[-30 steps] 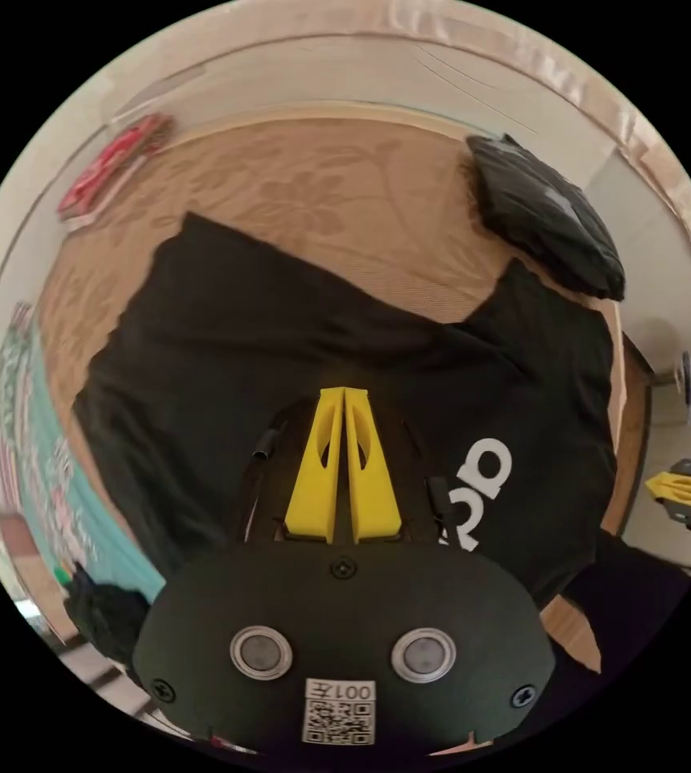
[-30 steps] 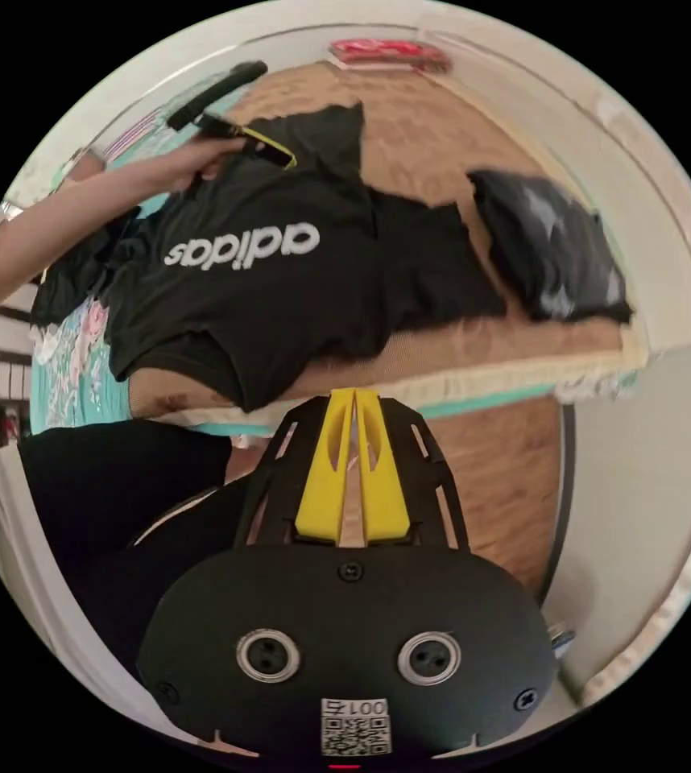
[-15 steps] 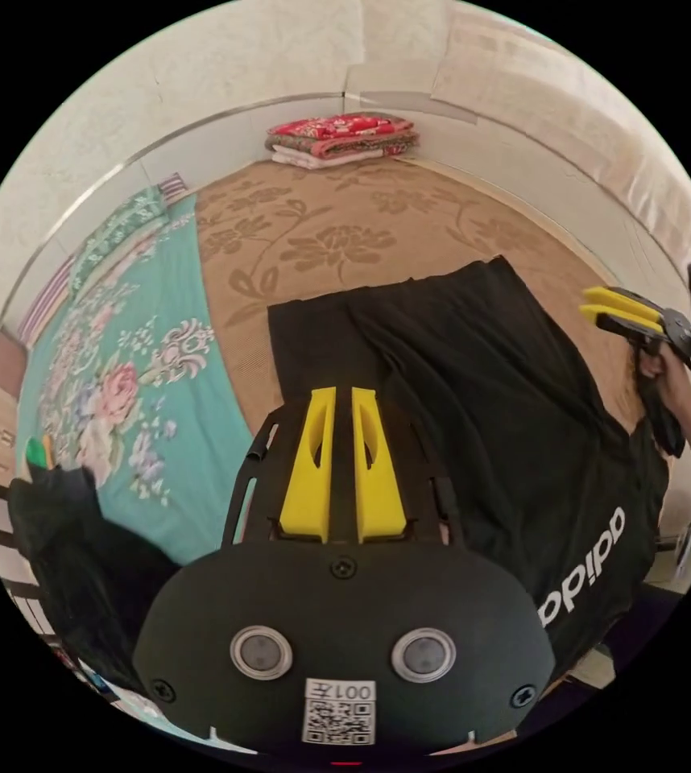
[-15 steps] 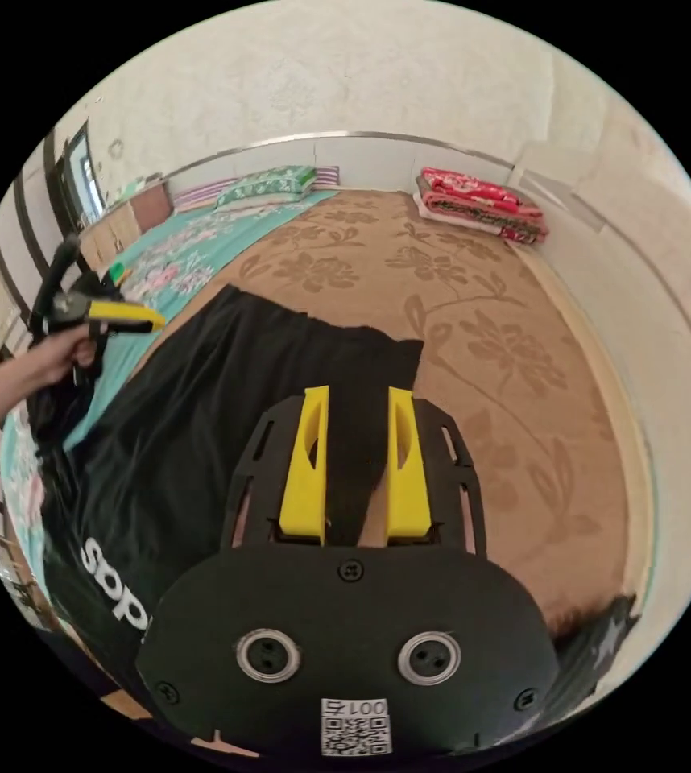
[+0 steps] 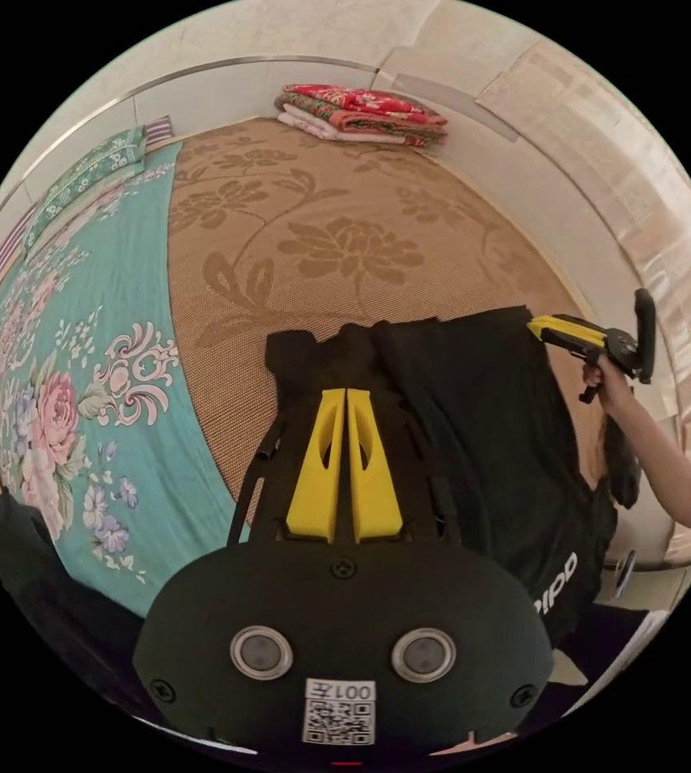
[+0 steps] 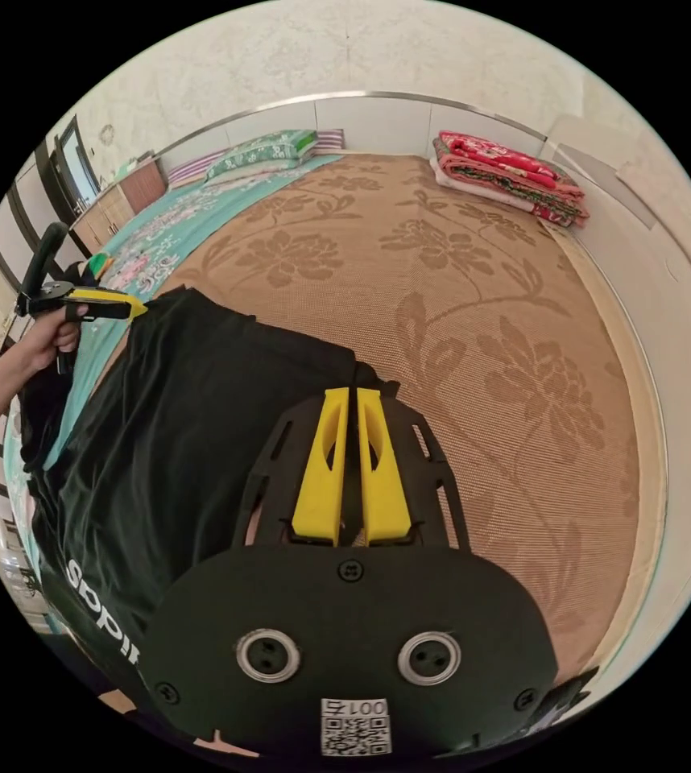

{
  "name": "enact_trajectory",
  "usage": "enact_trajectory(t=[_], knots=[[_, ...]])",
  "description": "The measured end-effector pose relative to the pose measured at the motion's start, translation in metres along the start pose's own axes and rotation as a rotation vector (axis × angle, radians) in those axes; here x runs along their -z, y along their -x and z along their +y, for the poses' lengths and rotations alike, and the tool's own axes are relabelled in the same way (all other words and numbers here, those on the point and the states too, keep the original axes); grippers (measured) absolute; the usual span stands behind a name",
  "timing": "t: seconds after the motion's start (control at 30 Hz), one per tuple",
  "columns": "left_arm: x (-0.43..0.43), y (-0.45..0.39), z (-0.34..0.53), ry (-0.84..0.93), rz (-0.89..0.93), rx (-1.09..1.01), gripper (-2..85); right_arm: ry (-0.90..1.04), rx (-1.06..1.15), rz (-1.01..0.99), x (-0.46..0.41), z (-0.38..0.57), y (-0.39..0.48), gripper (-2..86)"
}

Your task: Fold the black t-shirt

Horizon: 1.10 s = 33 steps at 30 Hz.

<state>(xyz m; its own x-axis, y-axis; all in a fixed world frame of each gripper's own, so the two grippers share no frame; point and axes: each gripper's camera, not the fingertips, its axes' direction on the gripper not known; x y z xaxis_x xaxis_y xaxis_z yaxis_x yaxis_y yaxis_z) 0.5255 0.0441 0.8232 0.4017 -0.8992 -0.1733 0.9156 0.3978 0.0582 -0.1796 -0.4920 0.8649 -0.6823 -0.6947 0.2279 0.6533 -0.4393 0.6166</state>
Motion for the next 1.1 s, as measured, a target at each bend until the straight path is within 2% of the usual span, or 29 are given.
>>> enact_trajectory(t=[0.2, 0.4, 0.5, 0.7, 0.83, 0.93, 1.0, 1.1], knots=[[0.092, 0.027, 0.010, 0.030, 0.205, -0.135, -1.0, -0.026, -0.014, -0.107, 0.050, -0.019, -0.021, 1.4], [0.166, 0.053, 0.019, 0.001, 0.192, -0.119, -1.0, -0.078, -0.027, -0.070, 0.096, -0.037, -0.026, 0.7], [0.196, 0.054, 0.024, -0.053, 0.088, -0.123, -1.0, -0.155, -0.004, -0.078, 0.117, -0.046, -0.018, 0.5], [0.243, 0.029, 0.025, -0.191, -0.189, -0.221, -1.0, -0.312, 0.063, 0.144, 0.160, -0.073, 0.011, 0.5], [0.233, 0.028, 0.021, -0.084, -0.320, -0.187, -1.0, -0.203, 0.094, 0.215, 0.146, -0.093, 0.024, 0.5], [0.233, 0.026, 0.039, -0.067, -0.368, -0.133, -0.9, -0.191, 0.150, 0.191, 0.154, -0.087, 0.044, 0.4], [0.233, 0.028, 0.054, -0.047, -0.376, -0.112, -0.9, -0.183, 0.192, 0.168, 0.161, -0.077, 0.054, 0.4], [0.226, 0.035, 0.081, 0.082, -0.311, -0.114, -1.0, -0.030, 0.293, 0.157, 0.152, -0.061, 0.066, 0.4]])
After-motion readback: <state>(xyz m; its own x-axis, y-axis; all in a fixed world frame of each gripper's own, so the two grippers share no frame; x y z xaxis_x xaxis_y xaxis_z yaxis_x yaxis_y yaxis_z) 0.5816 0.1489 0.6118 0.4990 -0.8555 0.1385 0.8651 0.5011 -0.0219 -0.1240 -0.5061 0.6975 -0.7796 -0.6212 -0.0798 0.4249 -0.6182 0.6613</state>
